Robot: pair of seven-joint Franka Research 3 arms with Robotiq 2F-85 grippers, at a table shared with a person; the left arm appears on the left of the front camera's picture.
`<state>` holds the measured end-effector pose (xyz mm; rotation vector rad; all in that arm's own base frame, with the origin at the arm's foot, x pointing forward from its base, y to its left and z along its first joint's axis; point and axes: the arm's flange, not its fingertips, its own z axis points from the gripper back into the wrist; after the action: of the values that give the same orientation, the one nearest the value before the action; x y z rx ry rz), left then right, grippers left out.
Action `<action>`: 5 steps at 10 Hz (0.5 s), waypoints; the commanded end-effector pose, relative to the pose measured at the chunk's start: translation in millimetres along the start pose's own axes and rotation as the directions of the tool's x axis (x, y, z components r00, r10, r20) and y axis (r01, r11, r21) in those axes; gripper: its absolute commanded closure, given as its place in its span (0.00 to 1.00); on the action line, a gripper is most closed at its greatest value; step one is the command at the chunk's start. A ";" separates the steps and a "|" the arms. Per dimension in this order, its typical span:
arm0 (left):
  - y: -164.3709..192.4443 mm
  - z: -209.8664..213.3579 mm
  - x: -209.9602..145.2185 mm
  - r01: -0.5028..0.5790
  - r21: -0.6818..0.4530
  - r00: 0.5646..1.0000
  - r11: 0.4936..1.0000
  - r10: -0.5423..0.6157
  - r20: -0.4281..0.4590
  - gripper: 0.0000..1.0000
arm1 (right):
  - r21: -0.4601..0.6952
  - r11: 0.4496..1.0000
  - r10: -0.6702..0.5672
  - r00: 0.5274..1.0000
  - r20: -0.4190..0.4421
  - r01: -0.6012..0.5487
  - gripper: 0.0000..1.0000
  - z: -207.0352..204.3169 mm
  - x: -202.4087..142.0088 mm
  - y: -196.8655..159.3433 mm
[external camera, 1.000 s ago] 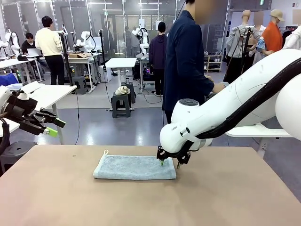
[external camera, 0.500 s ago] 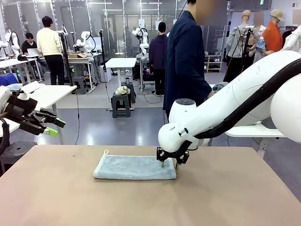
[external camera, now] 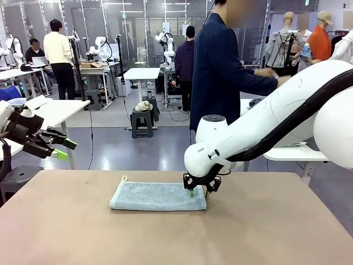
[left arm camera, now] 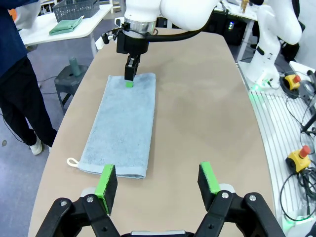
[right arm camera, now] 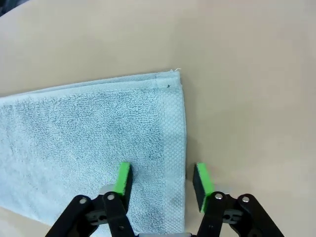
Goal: Fold the towels and place them in the basket.
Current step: When a person lays out a Towel with hook on the table, fold it in half twice.
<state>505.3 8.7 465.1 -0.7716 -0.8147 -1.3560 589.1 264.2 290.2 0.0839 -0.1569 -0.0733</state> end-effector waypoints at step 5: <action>-1.1 1.5 1.7 0.007 -0.003 1.000 1.000 -0.007 -0.005 0.16 | -0.100 0.995 -0.032 0.999 -0.026 0.029 1.00 -8.4 4.2 12.1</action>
<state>505.3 8.7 465.1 -0.7716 -0.8147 -1.3560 592.6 274.6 294.6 0.0478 -0.1310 -0.0781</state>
